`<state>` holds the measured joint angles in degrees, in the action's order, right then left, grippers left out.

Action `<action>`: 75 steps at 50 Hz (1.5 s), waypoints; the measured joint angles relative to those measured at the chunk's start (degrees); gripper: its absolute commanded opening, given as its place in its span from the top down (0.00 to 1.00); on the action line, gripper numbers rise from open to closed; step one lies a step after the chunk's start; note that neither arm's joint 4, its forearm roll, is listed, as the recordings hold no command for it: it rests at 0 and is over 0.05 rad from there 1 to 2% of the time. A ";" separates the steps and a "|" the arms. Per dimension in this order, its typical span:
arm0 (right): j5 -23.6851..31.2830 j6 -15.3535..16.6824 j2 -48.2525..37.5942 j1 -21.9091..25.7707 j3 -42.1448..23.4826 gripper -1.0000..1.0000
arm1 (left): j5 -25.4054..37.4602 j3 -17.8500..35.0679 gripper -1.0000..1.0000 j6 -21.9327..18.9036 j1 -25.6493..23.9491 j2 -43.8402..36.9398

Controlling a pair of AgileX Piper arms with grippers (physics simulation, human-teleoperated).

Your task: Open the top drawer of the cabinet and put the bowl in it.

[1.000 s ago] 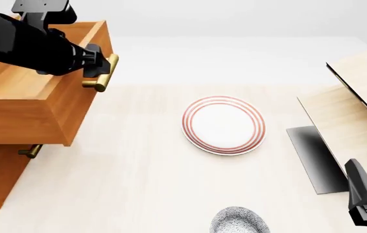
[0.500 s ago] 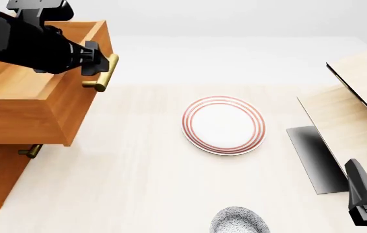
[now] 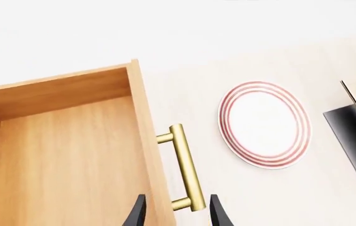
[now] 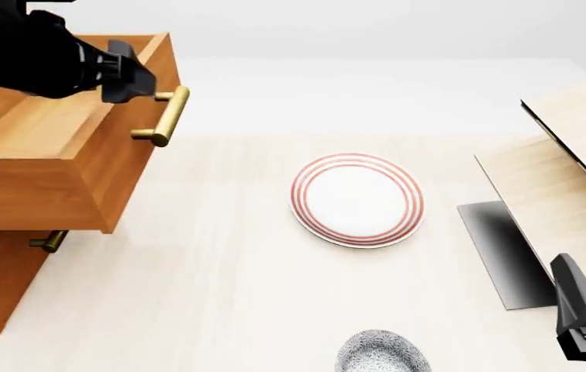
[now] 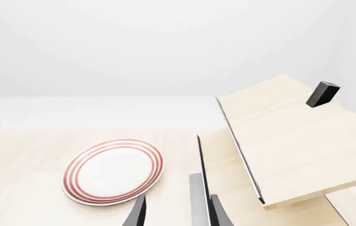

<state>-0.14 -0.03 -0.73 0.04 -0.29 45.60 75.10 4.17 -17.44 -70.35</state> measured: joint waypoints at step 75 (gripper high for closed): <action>0.00 0.00 0.00 0.00 0.00 0.00 | 4.55 2.48 0.00 -7.01 -17.31 5.09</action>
<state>-0.14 -0.03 -0.73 0.04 -0.29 50.15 77.59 -2.84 -34.75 -65.26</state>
